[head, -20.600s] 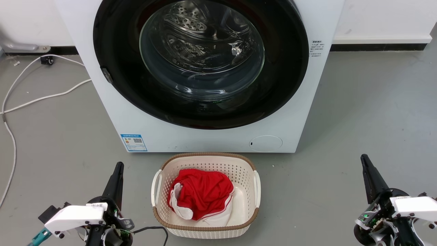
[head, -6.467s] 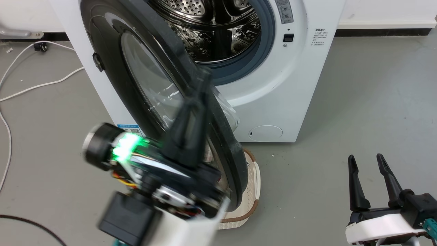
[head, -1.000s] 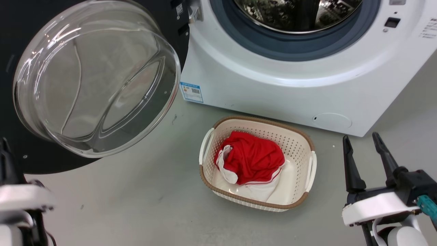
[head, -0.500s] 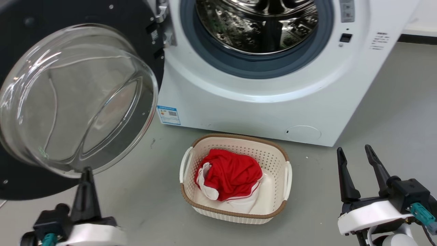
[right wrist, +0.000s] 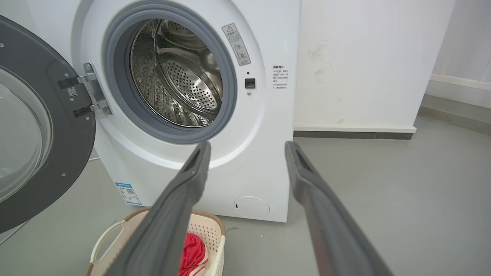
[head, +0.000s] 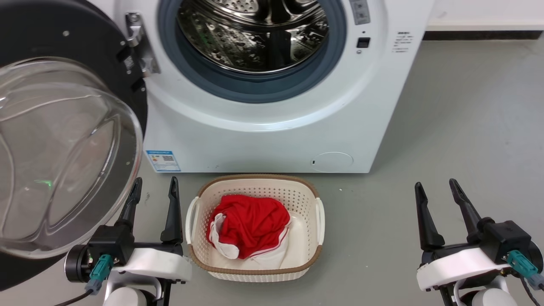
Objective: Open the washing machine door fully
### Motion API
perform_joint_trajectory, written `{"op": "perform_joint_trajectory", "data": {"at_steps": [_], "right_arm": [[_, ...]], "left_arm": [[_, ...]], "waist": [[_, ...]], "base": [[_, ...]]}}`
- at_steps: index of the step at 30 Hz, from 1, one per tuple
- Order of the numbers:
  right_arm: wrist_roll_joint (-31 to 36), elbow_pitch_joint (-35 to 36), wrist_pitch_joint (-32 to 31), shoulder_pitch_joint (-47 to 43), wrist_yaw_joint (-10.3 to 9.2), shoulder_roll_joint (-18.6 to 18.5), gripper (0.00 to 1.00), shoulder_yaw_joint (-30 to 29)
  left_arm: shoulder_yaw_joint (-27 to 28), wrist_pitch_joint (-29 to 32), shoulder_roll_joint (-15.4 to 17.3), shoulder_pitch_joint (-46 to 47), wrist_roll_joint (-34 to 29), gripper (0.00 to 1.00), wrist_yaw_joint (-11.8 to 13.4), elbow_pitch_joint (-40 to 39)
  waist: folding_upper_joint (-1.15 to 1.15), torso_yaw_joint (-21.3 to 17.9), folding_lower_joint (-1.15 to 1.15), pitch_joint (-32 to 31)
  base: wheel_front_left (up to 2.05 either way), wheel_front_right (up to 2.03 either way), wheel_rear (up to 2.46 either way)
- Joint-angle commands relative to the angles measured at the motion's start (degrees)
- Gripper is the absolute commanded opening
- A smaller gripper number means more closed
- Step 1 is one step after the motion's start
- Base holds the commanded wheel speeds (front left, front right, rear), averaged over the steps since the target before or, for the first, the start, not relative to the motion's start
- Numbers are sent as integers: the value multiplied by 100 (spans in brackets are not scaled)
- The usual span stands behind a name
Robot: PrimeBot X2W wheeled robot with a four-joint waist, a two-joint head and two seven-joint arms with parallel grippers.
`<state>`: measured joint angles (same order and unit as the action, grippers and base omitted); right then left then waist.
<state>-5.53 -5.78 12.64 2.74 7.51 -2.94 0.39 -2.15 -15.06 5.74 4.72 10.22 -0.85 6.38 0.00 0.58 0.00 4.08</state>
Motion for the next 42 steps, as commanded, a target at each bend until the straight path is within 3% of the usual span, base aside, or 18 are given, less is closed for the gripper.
{"op": "perform_joint_trajectory", "data": {"at_steps": [1,11,40,41,42], "right_arm": [[-69,-27,25,66,-4,12,100,-16],[-80,-74,64,62,-4,14,100,48],[-165,-142,132,120,-4,14,100,125],[-155,-141,114,74,0,-1,0,118],[-157,-170,113,61,0,-1,0,119]], "left_arm": [[-9,-14,-14,94,-39,100,15,36],[79,-14,-54,49,-202,100,99,68],[234,-15,-188,-31,-361,100,15,-15],[232,-1,-183,25,-347,0,35,4],[232,1,-190,18,-347,0,35,39]], "waist": [[0,-155,0,20],[0,-406,0,74],[0,-302,0,107],[0,-302,0,107],[0,-303,0,105]], "base": [[0,0,0],[0,0,0],[0,0,0],[0,0,0],[0,0,0]]}}
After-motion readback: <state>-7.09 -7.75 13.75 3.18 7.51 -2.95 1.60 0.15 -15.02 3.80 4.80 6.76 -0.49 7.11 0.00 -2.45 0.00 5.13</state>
